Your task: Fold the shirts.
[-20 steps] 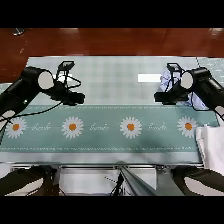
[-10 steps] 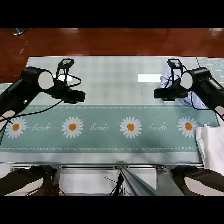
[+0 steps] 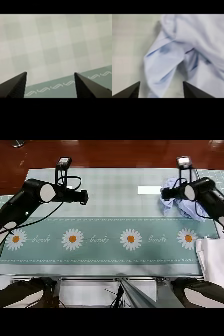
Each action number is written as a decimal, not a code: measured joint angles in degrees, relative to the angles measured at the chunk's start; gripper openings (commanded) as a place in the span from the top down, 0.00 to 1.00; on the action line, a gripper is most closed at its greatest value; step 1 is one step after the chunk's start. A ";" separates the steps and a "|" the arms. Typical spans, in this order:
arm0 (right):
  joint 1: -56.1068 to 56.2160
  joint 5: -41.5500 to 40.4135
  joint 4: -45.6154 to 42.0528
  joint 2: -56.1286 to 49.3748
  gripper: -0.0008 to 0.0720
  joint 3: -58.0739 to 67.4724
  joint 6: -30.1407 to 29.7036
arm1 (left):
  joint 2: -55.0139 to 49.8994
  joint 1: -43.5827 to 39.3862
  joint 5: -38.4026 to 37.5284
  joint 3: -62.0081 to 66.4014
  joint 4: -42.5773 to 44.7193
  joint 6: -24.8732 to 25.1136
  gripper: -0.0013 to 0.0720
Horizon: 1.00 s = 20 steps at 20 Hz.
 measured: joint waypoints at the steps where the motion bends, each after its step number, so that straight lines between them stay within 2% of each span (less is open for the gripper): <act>1: -2.62 -0.74 -1.31 -0.26 0.14 0.59 0.87 | -0.02 0.39 0.63 0.00 0.55 0.00 0.02; 5: -15.82 -1.42 -1.20 -2.40 0.14 1.95 2.71 | -0.26 1.88 2.43 0.00 1.64 -0.02 0.02; 8: -24.11 -1.42 5.31 -6.19 0.14 2.27 1.20 | -1.36 2.32 2.58 0.00 1.86 -0.11 0.02; 11: -28.15 -3.10 15.10 -11.02 0.16 2.40 -3.30 | -2.82 2.51 2.23 0.00 1.97 -0.17 0.02; 12: -28.50 -3.69 18.67 -12.50 0.31 2.43 -5.44 | -3.23 2.51 1.46 0.00 1.97 -0.17 0.02; 13: -28.52 -4.24 22.01 -13.64 0.62 2.45 -7.72 | -3.52 2.58 1.09 0.00 1.97 -0.17 0.02; 14: -28.22 -4.68 25.59 -14.56 0.97 2.58 -10.49 | -3.72 2.69 0.33 0.00 1.97 -0.17 0.02; 17: -26.88 -3.08 34.01 -15.50 0.96 5.53 -18.69 | -3.98 3.82 -4.46 0.09 2.03 0.63 0.02; 20: -25.07 0.48 38.64 -13.03 0.96 13.35 -23.89 | -3.17 7.43 -12.15 0.11 3.45 3.04 0.02</act>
